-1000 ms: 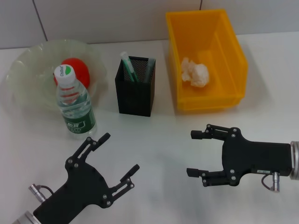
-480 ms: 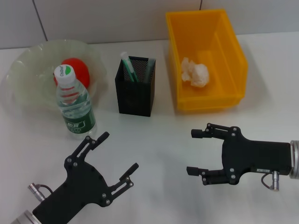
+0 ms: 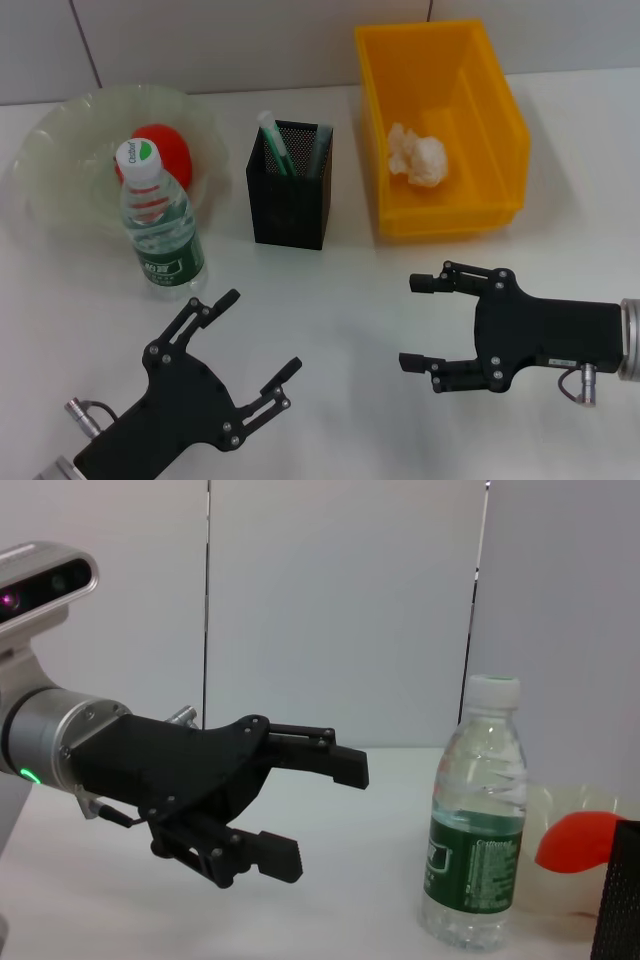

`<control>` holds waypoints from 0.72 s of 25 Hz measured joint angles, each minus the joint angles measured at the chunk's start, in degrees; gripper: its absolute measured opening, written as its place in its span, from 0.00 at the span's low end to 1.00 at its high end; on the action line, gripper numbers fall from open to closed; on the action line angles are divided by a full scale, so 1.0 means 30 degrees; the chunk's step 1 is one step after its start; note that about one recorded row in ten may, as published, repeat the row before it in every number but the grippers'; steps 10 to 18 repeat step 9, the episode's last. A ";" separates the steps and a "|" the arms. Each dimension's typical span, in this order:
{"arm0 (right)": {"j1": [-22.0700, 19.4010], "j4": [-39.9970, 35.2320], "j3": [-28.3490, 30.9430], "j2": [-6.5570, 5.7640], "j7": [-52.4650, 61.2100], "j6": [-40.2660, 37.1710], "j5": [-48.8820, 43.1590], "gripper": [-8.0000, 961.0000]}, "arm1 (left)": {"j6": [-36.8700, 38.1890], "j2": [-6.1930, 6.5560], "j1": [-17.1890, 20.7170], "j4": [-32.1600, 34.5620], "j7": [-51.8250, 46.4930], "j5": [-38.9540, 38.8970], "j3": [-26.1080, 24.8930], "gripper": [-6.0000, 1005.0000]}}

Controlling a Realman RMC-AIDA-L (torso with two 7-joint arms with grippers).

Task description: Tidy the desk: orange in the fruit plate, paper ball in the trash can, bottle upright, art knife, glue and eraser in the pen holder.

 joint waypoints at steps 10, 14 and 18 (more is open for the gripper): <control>0.0031 0.0000 0.0077 0.0004 0.0021 0.0265 0.0076 0.87 | -0.0063 0.0037 0.0088 0.0000 0.0000 0.0003 0.0249 0.83; 0.0031 0.0000 0.0077 0.0004 0.0021 0.0265 0.0076 0.87 | -0.0063 0.0037 0.0088 0.0000 0.0000 0.0003 0.0249 0.83; 0.0031 0.0000 0.0077 0.0004 0.0021 0.0265 0.0076 0.87 | -0.0063 0.0037 0.0088 0.0000 0.0000 0.0003 0.0249 0.83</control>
